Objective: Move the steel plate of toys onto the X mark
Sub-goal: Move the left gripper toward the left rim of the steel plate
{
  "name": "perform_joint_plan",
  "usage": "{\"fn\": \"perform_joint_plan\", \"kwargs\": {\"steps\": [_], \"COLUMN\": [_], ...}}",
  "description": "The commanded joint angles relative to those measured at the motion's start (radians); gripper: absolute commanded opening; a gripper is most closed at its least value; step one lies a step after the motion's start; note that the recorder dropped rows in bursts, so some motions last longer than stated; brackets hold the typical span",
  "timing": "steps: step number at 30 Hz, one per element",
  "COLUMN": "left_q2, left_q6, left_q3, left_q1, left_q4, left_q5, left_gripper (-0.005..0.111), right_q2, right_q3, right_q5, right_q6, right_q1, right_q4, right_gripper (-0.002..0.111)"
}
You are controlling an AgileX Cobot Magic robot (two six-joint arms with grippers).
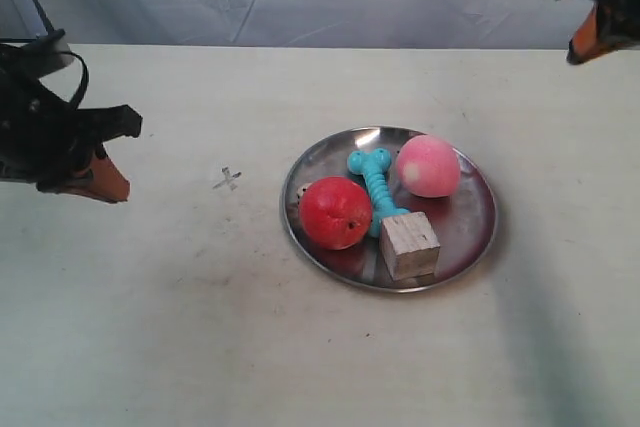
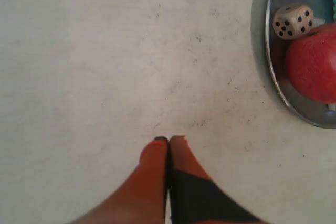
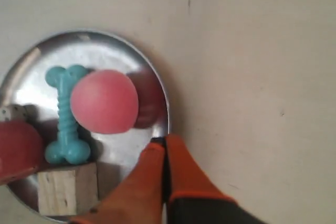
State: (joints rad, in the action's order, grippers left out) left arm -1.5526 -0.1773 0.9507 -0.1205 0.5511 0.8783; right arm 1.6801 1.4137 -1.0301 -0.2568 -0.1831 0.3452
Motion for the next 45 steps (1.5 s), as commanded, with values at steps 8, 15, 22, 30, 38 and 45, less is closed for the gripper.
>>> {"fn": "perform_joint_plan", "kwargs": {"steps": [8,15,22,30,38,45], "left_q2": [-0.018,-0.115,-0.397,-0.715,-0.797,-0.799], "left_q6": [-0.034,-0.066,-0.162,-0.296,-0.294,-0.399], "left_q3": [-0.023,0.218,0.671,0.973,1.082,1.192], "left_q1": [-0.121,-0.108,-0.112,-0.189,-0.26,-0.292], "left_q4": [0.105,-0.048,-0.097,-0.064,-0.108,-0.275], "left_q5": [-0.156,-0.035,0.174,0.329,0.298,0.298], "left_gripper": [0.0,0.0,0.0,0.0,0.047,0.051], "right_q2": [0.228,0.015,-0.305,-0.517,-0.517,-0.517], "right_q3": [0.029,-0.198,-0.658,-0.982,-0.982,-1.048], "right_q5": [-0.036,0.188,0.438,0.514,0.488,0.625], "right_q6": [-0.047,0.081,0.151,0.153,0.093,0.093], "right_q1": [-0.006,0.003,0.067,0.105,0.105,0.105], "right_q4": [0.094,0.146,0.278,0.476,0.533,0.74], "right_gripper": [-0.001,-0.001,-0.001,-0.001,0.059,0.061]}}
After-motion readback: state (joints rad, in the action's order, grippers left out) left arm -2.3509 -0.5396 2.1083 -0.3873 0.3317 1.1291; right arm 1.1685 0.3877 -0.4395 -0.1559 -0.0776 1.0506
